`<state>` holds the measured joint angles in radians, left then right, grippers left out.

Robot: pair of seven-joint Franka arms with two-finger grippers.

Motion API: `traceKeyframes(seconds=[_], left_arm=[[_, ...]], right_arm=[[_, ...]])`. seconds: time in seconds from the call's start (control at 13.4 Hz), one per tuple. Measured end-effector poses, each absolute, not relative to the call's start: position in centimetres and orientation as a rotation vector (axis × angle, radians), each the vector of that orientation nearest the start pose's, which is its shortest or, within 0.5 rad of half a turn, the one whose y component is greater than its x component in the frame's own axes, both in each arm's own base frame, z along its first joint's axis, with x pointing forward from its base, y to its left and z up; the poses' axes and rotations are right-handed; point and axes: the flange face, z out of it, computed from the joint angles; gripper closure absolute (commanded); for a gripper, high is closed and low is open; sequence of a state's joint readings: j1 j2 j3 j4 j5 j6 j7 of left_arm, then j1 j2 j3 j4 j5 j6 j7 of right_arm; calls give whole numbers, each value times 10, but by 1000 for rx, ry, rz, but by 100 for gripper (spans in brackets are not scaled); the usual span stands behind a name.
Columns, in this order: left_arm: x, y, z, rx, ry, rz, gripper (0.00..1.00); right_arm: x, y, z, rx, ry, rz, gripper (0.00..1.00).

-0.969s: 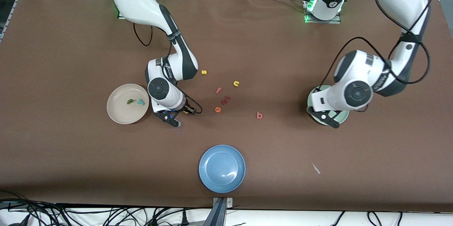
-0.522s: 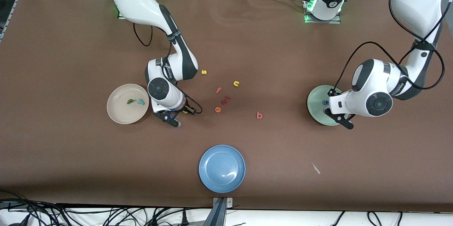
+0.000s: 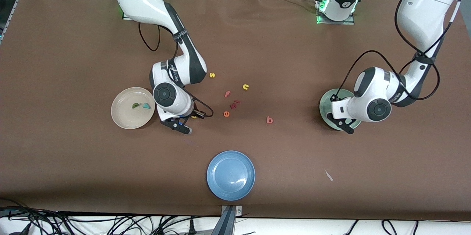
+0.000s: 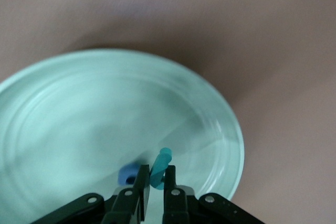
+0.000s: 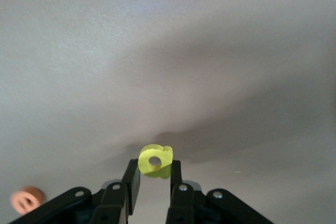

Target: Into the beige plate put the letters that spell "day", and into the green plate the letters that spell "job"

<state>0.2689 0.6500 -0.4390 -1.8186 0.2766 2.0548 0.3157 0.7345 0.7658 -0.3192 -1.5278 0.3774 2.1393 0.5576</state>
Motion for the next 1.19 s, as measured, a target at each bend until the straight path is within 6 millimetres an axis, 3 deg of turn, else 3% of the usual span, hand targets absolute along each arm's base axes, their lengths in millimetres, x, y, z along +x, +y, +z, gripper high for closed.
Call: traceKeyframes(seconds=[0.15, 0.37, 0.6, 0.75, 0.82, 0.97, 1.19], left_arm=[[603, -80, 178, -3025, 979, 524, 0], [609, -82, 188, -3026, 981, 490, 0], [619, -96, 225, -2990, 990, 496, 0], [627, -126, 259, -2986, 921, 484, 0], [627, -152, 272, -2997, 850, 465, 0], [616, -206, 281, -3013, 678, 445, 0], [598, -277, 282, -3059, 431, 437, 0]], right_arm=[[622, 298, 229, -3106, 301, 233, 100], [616, 240, 256, -3101, 164, 229, 100], [593, 181, 268, -3087, 64, 259, 100], [580, 143, 264, -3093, -5, 249, 100], [578, 125, 260, -3099, -42, 242, 93], [576, 100, 250, -3110, -103, 249, 0], [584, 89, 252, -3114, -130, 222, 0]])
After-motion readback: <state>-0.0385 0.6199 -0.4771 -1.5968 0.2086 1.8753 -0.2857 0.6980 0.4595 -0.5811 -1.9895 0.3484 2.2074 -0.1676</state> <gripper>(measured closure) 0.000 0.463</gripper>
